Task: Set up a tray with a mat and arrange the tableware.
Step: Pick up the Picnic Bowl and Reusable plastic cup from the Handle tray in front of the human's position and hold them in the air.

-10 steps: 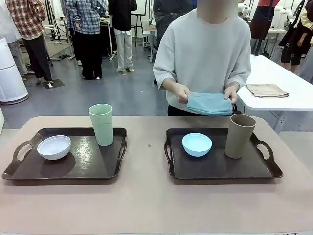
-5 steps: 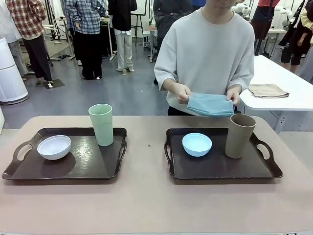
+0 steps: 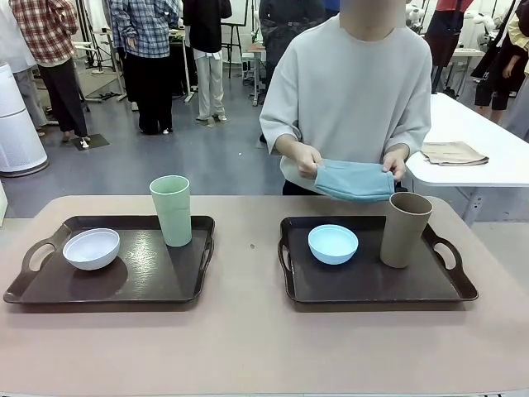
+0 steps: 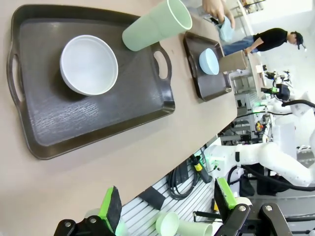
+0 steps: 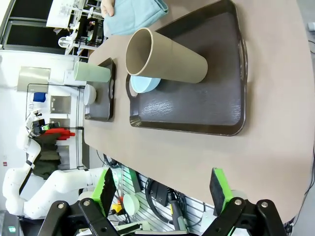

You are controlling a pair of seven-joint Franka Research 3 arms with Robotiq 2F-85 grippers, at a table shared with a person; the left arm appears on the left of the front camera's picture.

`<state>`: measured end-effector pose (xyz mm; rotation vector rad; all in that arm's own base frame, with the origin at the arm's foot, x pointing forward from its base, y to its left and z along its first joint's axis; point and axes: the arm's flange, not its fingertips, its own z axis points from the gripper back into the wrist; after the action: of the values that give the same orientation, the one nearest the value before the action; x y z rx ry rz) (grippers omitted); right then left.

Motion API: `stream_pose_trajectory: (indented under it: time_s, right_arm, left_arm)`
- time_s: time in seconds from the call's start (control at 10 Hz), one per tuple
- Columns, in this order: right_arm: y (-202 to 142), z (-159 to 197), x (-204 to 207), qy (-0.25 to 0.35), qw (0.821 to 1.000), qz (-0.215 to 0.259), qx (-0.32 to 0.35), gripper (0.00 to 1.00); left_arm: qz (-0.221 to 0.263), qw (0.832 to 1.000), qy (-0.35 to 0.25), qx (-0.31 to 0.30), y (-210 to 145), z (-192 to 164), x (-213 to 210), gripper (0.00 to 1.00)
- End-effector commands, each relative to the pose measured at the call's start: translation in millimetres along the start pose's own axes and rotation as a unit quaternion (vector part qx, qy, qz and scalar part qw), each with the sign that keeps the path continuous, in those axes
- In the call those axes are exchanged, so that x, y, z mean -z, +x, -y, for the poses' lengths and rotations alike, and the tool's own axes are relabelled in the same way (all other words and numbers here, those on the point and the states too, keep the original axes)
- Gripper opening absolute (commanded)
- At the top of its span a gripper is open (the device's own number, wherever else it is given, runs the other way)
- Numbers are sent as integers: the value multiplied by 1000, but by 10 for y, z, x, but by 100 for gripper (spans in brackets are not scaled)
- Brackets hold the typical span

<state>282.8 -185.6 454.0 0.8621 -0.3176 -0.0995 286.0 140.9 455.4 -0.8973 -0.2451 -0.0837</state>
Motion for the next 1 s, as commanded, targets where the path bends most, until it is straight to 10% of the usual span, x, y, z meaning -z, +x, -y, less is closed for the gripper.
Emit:
stream_pose_trajectory:
  time_s: [0.0,0.9]
  right_arm:
    - [12,9,3,9,1000,2,1,100]
    - [12,9,3,9,1000,2,1,100]
  left_arm:
    - [5,1000,-11,11,6,-17,-16,100]
    - [5,1000,-11,11,6,-17,-16,100]
